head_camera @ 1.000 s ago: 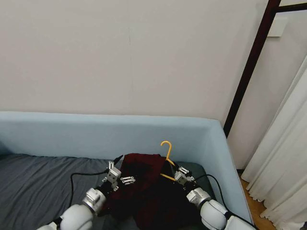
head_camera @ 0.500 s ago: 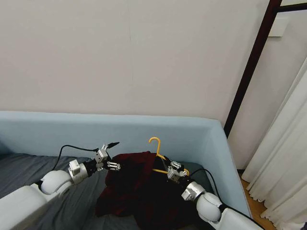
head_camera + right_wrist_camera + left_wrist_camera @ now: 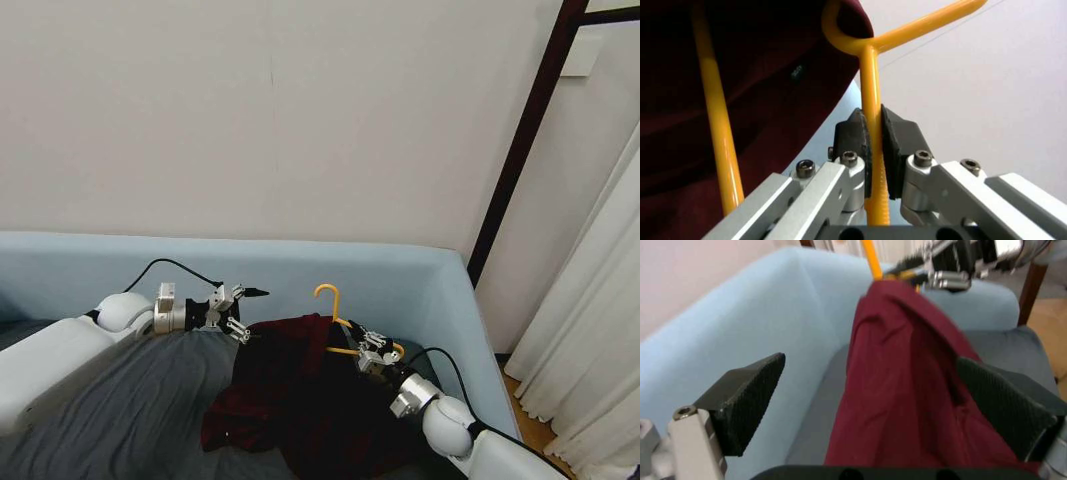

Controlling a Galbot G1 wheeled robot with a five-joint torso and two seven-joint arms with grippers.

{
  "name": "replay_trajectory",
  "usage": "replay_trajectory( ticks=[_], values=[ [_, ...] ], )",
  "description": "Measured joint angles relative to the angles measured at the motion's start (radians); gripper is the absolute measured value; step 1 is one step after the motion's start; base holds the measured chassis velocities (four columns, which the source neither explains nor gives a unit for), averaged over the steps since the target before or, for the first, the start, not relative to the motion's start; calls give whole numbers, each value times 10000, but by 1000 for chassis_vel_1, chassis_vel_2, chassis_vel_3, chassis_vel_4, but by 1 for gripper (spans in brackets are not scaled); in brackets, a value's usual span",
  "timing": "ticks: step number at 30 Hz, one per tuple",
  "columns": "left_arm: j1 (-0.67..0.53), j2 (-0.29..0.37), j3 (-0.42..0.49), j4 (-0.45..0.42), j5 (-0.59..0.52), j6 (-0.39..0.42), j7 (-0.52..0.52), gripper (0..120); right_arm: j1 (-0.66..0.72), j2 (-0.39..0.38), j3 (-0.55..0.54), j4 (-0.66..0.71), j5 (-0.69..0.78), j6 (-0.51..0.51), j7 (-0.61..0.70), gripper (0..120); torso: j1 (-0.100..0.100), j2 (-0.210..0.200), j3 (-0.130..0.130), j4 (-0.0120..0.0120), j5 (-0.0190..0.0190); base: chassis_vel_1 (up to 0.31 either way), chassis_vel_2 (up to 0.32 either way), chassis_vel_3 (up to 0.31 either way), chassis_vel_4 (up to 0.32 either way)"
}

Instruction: Pick up the clothes from the sofa and hang them on the clothes hanger.

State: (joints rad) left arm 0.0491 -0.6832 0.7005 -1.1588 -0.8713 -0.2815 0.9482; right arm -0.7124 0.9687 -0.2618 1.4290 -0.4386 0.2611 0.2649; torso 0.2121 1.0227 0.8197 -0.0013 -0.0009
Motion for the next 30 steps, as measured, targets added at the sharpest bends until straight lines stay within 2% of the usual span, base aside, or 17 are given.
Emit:
replay_trajectory(
  ticks=[6, 8, 10, 14, 20, 25, 26, 30],
  values=[
    [-682, -841, 1075, 1086, 3, 58, 376, 99, -34, -7, 126, 0, -339, 276, -69, 4, 1, 0, 0, 1, 4, 0, 0, 0, 0],
    [-704, -960, 1120, 1266, 13, 49, 379, 99, -51, -7, 152, 11, -452, 337, -100, 4, 0, 0, 0, 1, 2, 0, 0, 0, 0],
    [-720, -1279, 1160, 1830, 14, 47, 557, 98, -87, -31, 209, 54, -767, 522, -172, 4, 0, 0, 0, 1, 3, 0, 0, 0, 0],
    [-740, -1434, 1266, 2113, 21, 58, 976, 95, -64, -84, 223, 64, -870, 617, -191, 4, 0, -1, 0, 1, 1, 0, 0, 0, 0],
    [-731, -1510, 1335, 2091, -16, 134, 1117, 91, 64, -77, 170, 60, -857, 632, -214, 4, 0, 0, -1, 2, 2, 0, 0, 0, 0],
    [-696, -1695, 1372, 2106, -168, 205, 1131, 69, 139, 31, 112, 5, -923, 679, -215, 4, 0, 0, -1, 1, 2, 0, 0, 0, 0],
    [-696, -1695, 1372, 2106, -168, 205, 1131, 69, 139, 31, 112, 5, -923, 679, -215, 4, 0, 0, -1, 1, 2, 0, 0, 0, 0],
    [-683, -1816, 1373, 2295, -179, 203, 1381, 52, 130, 1, 115, -4, -944, 737, -212, 4, 0, 0, -1, 1, 2, 0, 0, 0, 0]
  ],
)
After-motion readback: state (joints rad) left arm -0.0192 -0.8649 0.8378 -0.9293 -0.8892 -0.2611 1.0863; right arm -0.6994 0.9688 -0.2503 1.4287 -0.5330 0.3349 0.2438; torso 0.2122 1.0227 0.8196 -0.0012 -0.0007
